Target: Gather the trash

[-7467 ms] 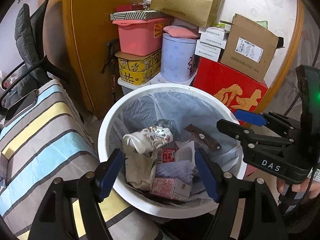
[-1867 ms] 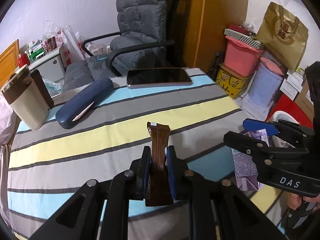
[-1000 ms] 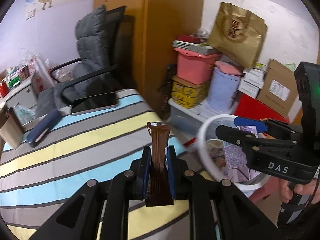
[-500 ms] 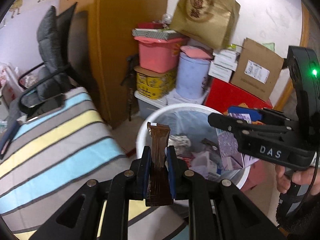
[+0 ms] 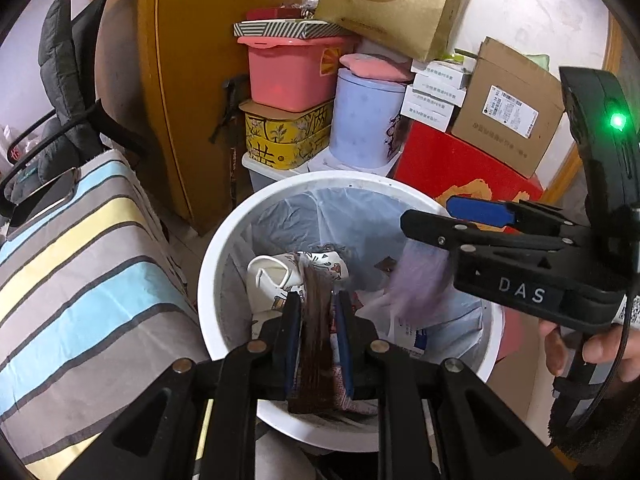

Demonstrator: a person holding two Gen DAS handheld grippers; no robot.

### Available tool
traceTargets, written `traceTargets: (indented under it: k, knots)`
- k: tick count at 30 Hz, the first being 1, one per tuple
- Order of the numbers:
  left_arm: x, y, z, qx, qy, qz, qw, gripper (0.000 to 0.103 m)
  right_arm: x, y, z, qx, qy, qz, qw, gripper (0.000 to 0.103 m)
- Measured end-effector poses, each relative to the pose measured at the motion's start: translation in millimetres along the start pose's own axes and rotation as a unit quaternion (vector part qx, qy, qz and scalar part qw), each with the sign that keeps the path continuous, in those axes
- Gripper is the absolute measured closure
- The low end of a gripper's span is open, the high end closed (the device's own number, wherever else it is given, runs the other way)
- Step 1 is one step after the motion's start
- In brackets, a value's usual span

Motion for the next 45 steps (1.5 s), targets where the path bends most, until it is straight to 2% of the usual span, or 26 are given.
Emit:
traceTargets:
  k: [3, 5, 6, 7, 14, 17, 20, 33, 37, 45]
  knots:
    - [-2, 1, 0, 0.001, 0.009, 0.001, 1.0000, 0.075, 2, 1, 0, 0.004, -0.001, -0.005, 1.000, 0.044]
    - [-4, 2, 2, 0.004, 0.013, 0.006, 0.9999, 0.058, 4, 1, 1, 0.005, -0.001, -0.008, 1.000, 0.042]
    - [-4, 2, 4, 0.007, 0.013, 0.006, 0.9999, 0.043, 5, 2, 2, 0.009, -0.003, -0.010, 1.000, 0.041]
    - [-2, 3, 7, 0.012, 0.009, 0.005, 0.9999, 0.041, 5, 2, 4, 0.013, -0.005, -0.011, 1.000, 0.041]
    - [-4, 1, 26, 0.031, 0.015, 0.014, 0.9993, 0.041, 0, 3, 24, 0.042, -0.002, -0.024, 0.999, 0.039]
    - [-8, -3, 40, 0.046, 0.030, 0.015, 0.9984, 0.039, -4, 1, 36, 0.059, -0.011, -0.020, 0.998, 0.039]
    - [-10, -8, 55, 0.062, 0.041, 0.020, 0.9970, 0.033, -8, -3, 51, 0.075, -0.014, -0.027, 0.997, 0.039]
    - [-17, -37, 105, 0.112, 0.111, 0.032, 0.9869, 0.033, -25, -36, 93, 0.116, -0.043, -0.028, 0.992, 0.039]
    - [-15, -44, 118, 0.131, 0.108, 0.044, 0.9845, 0.033, -29, -44, 106, 0.135, -0.050, -0.032, 0.989, 0.039]
    - [-17, -54, 136, 0.156, 0.127, 0.053, 0.9781, 0.033, -43, -57, 116, 0.151, -0.061, -0.023, 0.986, 0.039]
Point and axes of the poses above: each gripper's, at about its wrist camera, not at the fingertips, and z roughly against the way its jaws point, x to its right, y to its top, the point moved 10 cm from there along -z, roughly the way its jaws point, and after that the axes turned 3 degrees about z, right-handed, at the moved point
